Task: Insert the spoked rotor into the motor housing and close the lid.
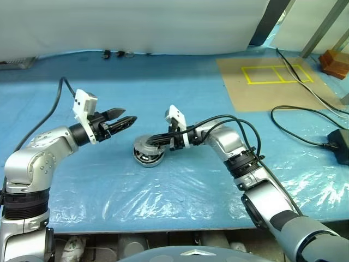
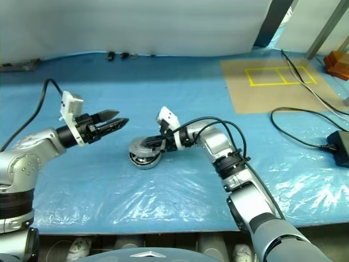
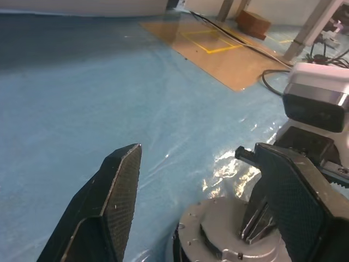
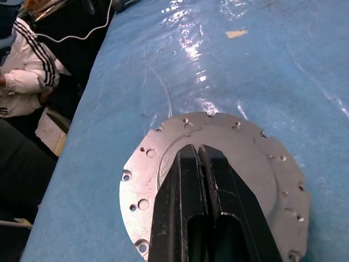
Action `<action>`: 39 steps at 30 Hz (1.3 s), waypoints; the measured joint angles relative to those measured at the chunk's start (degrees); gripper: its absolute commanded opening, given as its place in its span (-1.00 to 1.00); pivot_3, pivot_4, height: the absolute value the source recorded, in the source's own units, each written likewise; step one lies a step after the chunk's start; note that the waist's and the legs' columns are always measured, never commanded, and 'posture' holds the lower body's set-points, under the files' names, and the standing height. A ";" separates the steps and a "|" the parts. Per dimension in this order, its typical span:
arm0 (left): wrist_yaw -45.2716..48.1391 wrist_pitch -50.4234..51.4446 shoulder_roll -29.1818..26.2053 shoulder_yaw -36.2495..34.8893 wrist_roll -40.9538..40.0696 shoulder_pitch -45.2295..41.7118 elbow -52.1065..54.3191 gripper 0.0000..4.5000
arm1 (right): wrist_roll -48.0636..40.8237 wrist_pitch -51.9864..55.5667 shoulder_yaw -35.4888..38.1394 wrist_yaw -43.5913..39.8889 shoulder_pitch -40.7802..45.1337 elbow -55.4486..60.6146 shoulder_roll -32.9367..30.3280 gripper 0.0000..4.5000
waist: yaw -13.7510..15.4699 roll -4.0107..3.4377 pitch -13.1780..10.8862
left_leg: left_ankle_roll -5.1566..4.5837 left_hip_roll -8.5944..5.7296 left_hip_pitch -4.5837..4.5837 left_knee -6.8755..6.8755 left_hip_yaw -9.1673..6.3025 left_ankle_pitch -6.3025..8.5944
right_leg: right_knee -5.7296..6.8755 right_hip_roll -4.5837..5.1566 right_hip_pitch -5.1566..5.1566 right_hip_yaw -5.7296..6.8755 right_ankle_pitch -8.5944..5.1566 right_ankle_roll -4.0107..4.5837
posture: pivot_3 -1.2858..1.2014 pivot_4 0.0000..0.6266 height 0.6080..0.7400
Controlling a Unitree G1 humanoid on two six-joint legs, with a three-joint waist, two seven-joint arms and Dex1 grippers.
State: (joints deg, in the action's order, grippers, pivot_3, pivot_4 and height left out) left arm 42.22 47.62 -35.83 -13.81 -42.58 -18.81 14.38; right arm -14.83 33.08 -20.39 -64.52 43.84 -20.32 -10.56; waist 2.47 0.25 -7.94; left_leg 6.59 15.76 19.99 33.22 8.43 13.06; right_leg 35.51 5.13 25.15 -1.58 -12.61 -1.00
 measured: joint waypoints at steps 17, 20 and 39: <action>-5.73 -8.84 1.46 -1.70 3.86 -10.68 -5.04 0.54 | -0.40 -5.14 4.25 0.17 -0.44 -7.16 1.54 -1.00 | 0.47 0.07 -0.02 | 0.14 0.00 -0.36 0.24 -0.01 0.09 | 0.12 0.04 -0.29 -0.04 -0.11 0.20 | 0.03 -0.52 1.00; -8.00 -10.84 0.55 -5.81 3.43 -17.88 -8.67 0.54 | -2.79 -3.91 6.72 -1.69 -0.39 -3.16 -0.11 -1.00 | 0.27 0.09 -0.03 | -0.05 -0.02 -0.20 0.09 0.00 -0.03 | 0.06 0.01 -0.23 -0.04 0.01 0.01 | 0.03 -0.52 1.00; 2.78 -4.80 -6.28 -21.46 0.40 24.33 -10.79 0.54 | -5.38 0.24 8.73 -0.93 -4.69 4.59 -4.79 -1.00 | 1.91 0.50 -0.15 | 0.20 0.16 -0.26 -0.06 -0.02 0.15 | -0.29 0.03 -0.21 0.28 -0.12 0.22 | 0.03 -0.52 1.00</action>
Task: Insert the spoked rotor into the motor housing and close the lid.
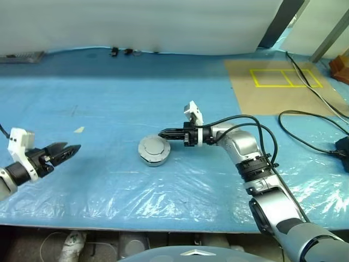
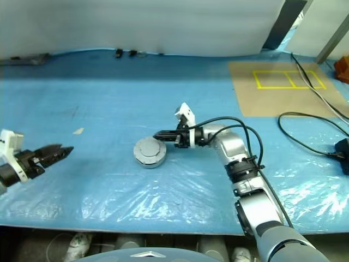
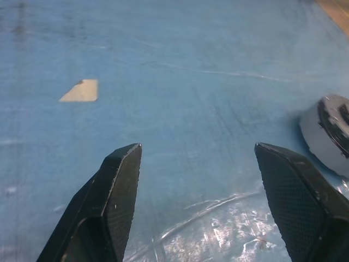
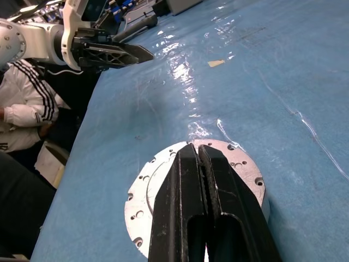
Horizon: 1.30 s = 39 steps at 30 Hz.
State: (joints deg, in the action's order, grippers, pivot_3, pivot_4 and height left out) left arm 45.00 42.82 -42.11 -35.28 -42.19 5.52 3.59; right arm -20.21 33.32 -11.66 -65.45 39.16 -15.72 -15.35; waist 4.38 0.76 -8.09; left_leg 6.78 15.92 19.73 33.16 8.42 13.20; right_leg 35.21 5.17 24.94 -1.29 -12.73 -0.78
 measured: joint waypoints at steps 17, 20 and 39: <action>-5.35 -2.17 9.55 21.07 3.02 -6.59 19.24 0.55 | 7.77 -9.45 -9.17 -0.35 0.12 0.20 0.19 -0.59 | -2.23 0.01 0.01 | -0.21 -0.09 0.17 0.12 0.11 -0.15 | 0.36 -0.06 0.23 -0.31 0.11 -0.19 | 0.03 -0.52 1.00; -4.03 -2.17 7.39 20.85 2.97 -4.68 19.25 0.55 | 9.17 -13.35 -9.48 -0.16 0.73 -0.58 1.41 -0.14 | -2.16 0.00 0.00 | -0.21 -0.09 0.18 0.10 0.11 -0.14 | 0.33 -0.05 0.24 -0.30 0.11 -0.20 | 0.03 -0.52 1.00; -4.81 -2.96 8.86 18.09 0.73 -2.18 19.53 0.55 | 12.75 -23.70 -10.38 -2.09 2.40 -10.85 6.26 0.96 | -2.08 0.02 0.01 | -0.22 -0.08 0.10 0.17 0.11 -0.14 | 0.43 -0.02 0.18 -0.28 0.00 0.00 | 0.03 -0.52 1.00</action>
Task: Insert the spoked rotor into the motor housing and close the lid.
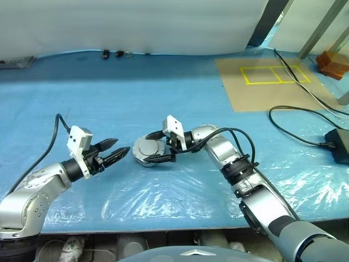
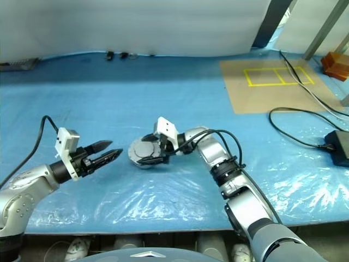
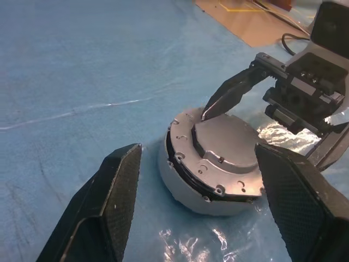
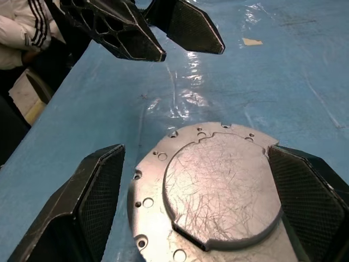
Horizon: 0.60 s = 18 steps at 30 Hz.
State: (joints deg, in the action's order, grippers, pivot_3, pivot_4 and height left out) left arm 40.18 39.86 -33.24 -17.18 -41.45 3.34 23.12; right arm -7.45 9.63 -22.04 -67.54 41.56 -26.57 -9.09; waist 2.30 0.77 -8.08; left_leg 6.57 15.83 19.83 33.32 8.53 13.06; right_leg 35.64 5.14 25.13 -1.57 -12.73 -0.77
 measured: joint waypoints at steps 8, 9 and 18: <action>-1.00 0.00 0.23 1.70 0.14 1.16 0.60 0.55 | 4.27 -5.35 -1.18 1.44 0.08 -2.69 0.12 0.96 | 0.02 0.01 0.00 | 0.00 0.00 -0.02 0.00 0.00 0.00 | 0.01 0.00 -0.03 0.00 0.00 0.00 | 0.03 -0.52 1.00; -1.05 0.00 0.20 1.69 0.11 1.01 0.63 0.55 | 4.76 -6.44 -1.25 1.73 0.17 -3.41 0.24 0.96 | 0.01 0.00 0.00 | 0.02 0.00 -0.10 0.00 0.00 0.02 | 0.02 0.00 -0.10 0.00 0.00 0.00 | 0.03 -0.52 1.00; -1.72 0.02 -0.01 1.61 0.04 0.95 0.85 0.55 | 5.23 -9.53 -0.42 3.37 0.68 -7.35 2.02 0.32 | -0.16 0.00 0.01 | 0.18 0.00 -0.47 0.00 0.02 0.13 | 0.03 -0.01 -0.40 -0.06 -0.01 0.02 | 0.03 -0.52 1.00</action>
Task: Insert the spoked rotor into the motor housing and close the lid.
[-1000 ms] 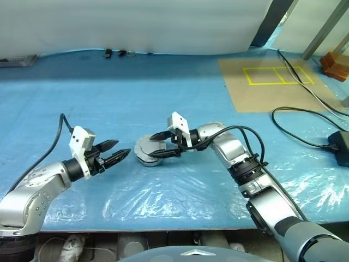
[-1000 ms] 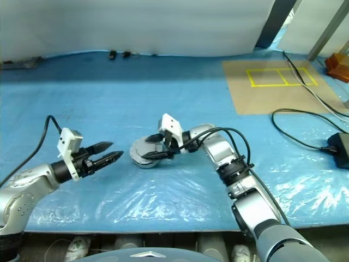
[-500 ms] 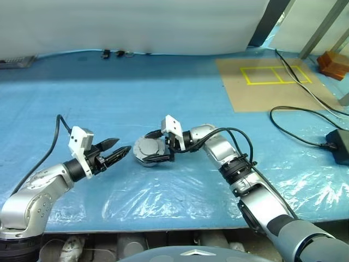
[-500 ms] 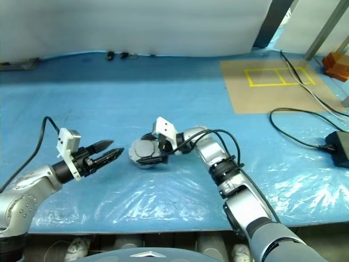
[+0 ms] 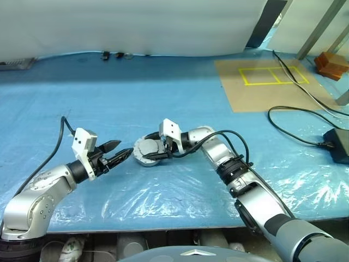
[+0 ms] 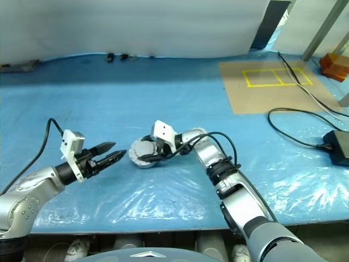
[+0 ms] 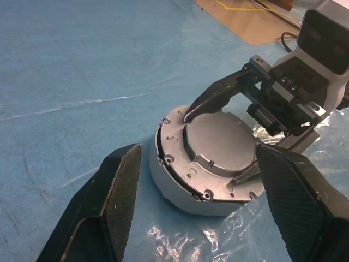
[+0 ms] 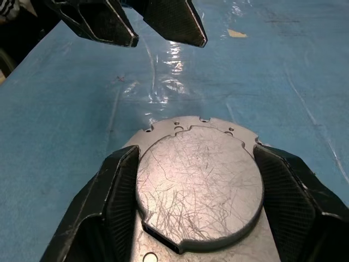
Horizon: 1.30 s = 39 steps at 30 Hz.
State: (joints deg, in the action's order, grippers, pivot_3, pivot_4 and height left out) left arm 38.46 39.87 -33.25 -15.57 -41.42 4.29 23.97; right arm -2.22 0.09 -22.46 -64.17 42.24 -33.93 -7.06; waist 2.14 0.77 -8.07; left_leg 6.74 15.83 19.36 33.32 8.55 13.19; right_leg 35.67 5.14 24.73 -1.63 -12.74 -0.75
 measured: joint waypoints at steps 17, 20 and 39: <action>-1.03 0.00 -0.01 0.08 0.04 -0.30 -0.16 0.55 | 0.98 4.97 0.62 2.46 0.57 0.00 2.14 0.32 | -0.47 -0.02 0.00 | 0.00 0.00 -0.14 -0.02 0.01 0.00 | 0.00 -0.02 -0.06 -0.04 0.00 0.01 | 0.03 -0.52 1.00; -1.11 0.00 -0.01 0.36 0.14 -0.74 -0.30 0.55 | 2.34 1.46 -0.34 4.00 0.12 -1.00 2.12 0.32 | -0.60 -0.11 0.09 | 0.00 0.00 -0.30 -0.03 0.02 0.01 | 0.00 -0.01 -0.20 -0.04 -0.01 0.01 | 0.03 -0.52 1.00; -1.31 -3.39 4.51 9.97 8.95 -9.46 -11.89 -0.65 | 2.96 -1.19 0.23 5.50 1.59 -5.63 2.33 0.32 | -0.44 -0.86 0.55 | -0.03 -0.07 -0.43 -0.22 0.00 0.03 | -0.45 0.00 -0.42 -0.05 0.23 0.41 | 0.03 -0.52 1.00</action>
State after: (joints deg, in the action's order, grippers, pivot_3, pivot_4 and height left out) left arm 37.14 36.48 -28.75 -5.61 -32.46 -5.17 12.08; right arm 0.74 -1.09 -22.23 -58.67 43.83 -39.55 -4.73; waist 1.70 -0.09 -7.52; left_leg 6.71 15.76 18.93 33.11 8.55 13.22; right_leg 35.22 5.14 24.31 -1.68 -12.51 -0.34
